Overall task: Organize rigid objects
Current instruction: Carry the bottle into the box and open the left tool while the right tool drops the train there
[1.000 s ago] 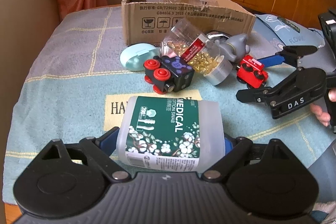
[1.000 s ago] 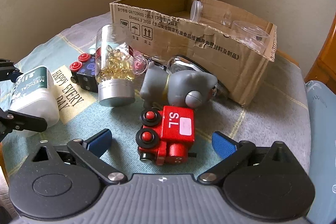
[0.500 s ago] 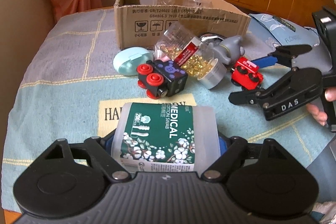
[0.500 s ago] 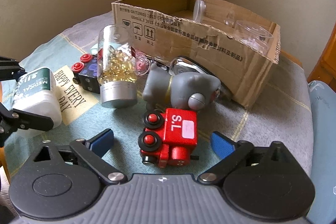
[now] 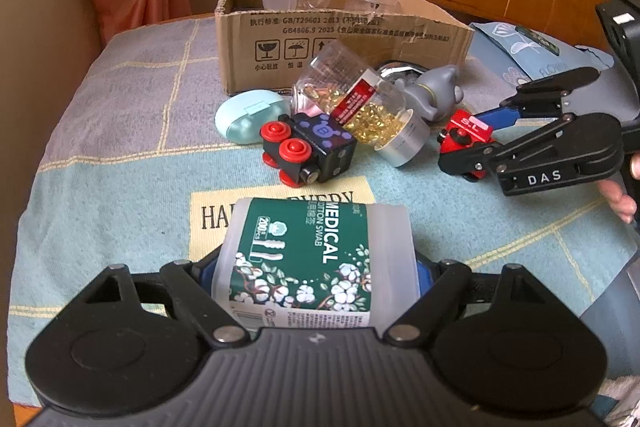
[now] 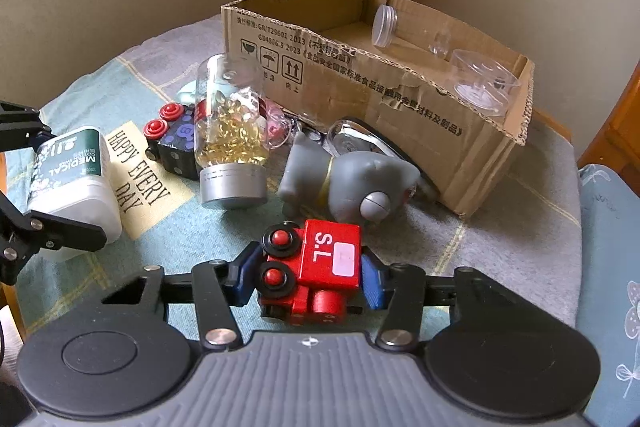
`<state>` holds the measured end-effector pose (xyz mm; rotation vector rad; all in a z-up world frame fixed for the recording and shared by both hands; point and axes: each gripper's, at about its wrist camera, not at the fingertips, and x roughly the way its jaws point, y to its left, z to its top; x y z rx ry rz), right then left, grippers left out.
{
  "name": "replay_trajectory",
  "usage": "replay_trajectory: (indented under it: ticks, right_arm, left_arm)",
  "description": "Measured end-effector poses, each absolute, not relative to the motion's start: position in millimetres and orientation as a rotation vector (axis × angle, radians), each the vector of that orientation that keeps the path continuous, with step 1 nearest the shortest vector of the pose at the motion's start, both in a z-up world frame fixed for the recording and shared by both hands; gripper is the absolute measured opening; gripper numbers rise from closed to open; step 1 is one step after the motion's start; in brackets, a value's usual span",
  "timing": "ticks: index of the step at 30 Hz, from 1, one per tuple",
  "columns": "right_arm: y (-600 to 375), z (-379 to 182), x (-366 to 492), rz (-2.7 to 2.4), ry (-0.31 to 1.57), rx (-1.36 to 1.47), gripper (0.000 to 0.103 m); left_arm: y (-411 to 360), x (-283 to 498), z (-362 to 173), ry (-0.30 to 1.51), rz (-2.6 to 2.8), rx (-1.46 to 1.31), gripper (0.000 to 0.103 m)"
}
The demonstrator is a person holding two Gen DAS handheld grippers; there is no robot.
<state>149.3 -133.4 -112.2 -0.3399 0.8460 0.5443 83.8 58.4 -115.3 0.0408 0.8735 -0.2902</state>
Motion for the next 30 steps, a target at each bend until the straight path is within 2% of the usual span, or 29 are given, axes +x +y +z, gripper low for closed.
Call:
replay_trajectory:
  ticks: [6, 15, 30]
  right_arm:
    - [-133, -99, 146, 0.563, 0.859, -0.350, 0.056]
    - [-136, -57, 145, 0.580, 0.816, -0.339, 0.056]
    - [-126, 2, 182, 0.526, 0.706, -0.325, 0.056]
  left_arm:
    - [61, 84, -102, 0.885, -0.327, 0.095, 0.084]
    - [65, 102, -55, 0.851, -0.378, 0.180, 0.083]
    - [39, 225, 16, 0.744, -0.363, 0.231, 0.084]
